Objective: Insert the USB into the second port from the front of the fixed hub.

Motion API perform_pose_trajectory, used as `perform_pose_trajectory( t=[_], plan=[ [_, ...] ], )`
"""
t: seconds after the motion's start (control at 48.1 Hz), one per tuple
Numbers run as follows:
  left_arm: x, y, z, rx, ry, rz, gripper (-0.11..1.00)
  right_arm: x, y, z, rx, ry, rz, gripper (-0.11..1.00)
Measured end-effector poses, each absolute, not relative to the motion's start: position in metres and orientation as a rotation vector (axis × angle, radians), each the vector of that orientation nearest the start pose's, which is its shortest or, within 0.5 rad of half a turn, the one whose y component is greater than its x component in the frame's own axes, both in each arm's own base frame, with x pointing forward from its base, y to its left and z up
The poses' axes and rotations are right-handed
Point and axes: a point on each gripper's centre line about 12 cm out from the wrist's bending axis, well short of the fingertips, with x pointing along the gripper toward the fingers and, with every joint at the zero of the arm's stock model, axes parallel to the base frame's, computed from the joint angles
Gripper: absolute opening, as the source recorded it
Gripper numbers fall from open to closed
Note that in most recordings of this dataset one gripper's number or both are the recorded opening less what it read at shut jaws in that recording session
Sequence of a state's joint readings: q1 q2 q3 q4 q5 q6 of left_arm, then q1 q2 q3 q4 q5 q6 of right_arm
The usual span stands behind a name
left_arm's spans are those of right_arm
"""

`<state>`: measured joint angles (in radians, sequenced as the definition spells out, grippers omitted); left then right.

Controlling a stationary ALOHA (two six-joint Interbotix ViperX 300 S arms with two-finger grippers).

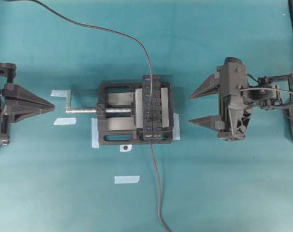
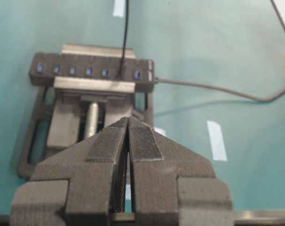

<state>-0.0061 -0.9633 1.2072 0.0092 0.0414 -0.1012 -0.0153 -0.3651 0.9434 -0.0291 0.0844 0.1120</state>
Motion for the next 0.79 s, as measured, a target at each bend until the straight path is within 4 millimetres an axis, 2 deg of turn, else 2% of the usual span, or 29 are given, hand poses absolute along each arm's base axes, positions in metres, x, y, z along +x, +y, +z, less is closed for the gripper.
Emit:
perform_pose_trajectory(
  t=[0.79],
  plan=[
    [0.1921,-0.0011,0.2417,-0.091,0.284,0.007,0.00,0.2963,-0.0047,0.1870,0.084,0.660,-0.044,0.87]
  ],
)
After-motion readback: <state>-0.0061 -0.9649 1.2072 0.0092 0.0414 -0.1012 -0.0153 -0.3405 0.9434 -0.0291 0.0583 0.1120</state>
